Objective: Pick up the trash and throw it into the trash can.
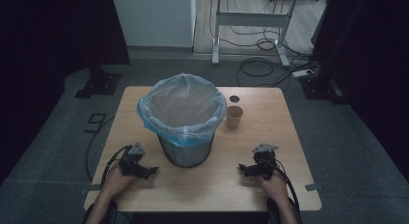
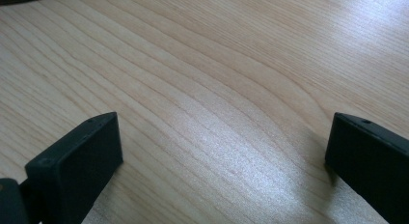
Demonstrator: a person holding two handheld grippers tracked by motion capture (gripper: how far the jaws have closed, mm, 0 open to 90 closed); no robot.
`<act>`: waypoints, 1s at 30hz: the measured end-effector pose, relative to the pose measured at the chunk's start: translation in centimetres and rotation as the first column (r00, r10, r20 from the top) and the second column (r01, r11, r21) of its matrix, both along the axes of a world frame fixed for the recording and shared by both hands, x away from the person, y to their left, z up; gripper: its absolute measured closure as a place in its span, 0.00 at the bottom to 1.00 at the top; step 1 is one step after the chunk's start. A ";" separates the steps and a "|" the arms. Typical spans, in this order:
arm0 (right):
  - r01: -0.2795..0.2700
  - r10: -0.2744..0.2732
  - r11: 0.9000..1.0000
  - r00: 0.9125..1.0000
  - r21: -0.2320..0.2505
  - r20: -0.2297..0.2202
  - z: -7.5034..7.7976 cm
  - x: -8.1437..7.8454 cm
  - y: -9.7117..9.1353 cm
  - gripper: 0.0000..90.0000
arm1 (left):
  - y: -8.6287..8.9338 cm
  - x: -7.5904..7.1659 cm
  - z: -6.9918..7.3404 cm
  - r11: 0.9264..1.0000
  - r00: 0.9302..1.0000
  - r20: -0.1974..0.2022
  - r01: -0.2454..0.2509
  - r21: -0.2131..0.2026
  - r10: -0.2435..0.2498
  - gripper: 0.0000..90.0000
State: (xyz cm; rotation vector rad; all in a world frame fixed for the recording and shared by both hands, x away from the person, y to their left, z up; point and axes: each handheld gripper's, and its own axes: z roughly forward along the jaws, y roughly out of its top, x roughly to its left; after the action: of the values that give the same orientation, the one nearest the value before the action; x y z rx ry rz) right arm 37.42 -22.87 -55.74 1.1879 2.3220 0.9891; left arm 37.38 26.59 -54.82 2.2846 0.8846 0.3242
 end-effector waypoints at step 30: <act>0.028 -0.029 1.000 0.999 0.014 0.016 1.1 1.0 -0.4 0.00 | 0.0 0.0 0.0 1.000 1.000 0.000 -0.002 -0.002 0.002 0.00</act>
State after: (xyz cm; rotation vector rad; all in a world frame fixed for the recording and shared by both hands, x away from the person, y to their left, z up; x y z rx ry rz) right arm 38.42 -23.25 -54.64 1.2102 2.2831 1.0023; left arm 37.37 26.58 -54.83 2.2823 0.8861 0.3245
